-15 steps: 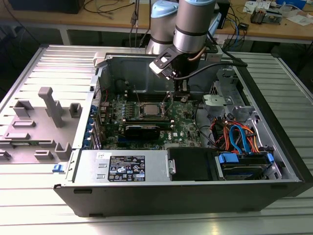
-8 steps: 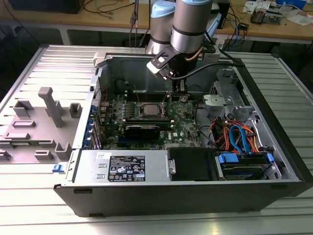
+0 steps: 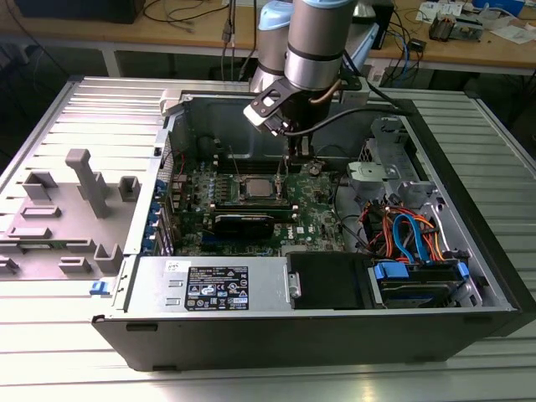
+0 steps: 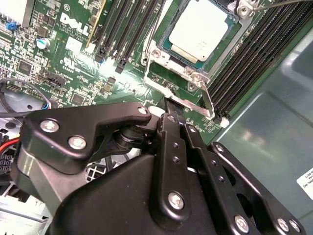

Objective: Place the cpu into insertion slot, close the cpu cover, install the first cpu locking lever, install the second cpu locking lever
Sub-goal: 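Close the cpu cover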

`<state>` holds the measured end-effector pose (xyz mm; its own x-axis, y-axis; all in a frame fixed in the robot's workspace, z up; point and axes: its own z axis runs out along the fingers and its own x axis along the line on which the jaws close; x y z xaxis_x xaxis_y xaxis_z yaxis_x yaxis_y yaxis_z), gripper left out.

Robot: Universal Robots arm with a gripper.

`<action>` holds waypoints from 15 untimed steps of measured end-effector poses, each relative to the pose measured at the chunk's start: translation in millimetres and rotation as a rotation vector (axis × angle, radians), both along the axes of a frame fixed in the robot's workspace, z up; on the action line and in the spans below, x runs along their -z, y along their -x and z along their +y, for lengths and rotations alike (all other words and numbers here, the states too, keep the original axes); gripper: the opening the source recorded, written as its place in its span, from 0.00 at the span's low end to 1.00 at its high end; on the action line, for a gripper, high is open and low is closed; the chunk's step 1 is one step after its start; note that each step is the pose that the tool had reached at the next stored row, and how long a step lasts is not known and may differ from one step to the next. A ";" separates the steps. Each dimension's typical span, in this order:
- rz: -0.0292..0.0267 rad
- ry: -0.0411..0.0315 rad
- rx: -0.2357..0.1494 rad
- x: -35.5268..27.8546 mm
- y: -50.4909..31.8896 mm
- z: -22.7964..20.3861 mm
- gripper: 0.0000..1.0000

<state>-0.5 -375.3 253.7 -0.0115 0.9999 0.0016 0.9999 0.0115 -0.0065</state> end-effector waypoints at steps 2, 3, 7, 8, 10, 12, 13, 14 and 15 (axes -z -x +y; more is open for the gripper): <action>0.0000 0.0000 0.000 0.0 0.0 0.0 0.11; 0.0000 0.0000 0.000 0.0 0.1 0.0 0.11; 0.0000 0.0000 0.000 0.0 0.4 0.0 0.11; 0.0000 0.0000 0.000 0.0 0.9 0.0 0.11; 0.0001 0.0001 0.000 0.0 2.5 0.0 0.11; 0.0000 0.0000 0.000 0.0 4.1 0.0 0.11; 0.0000 0.0000 0.000 0.0 4.6 0.0 0.11; 0.0000 0.0001 0.000 0.0 5.2 0.0 0.11; 0.0001 0.0001 0.000 0.1 5.8 0.0 0.11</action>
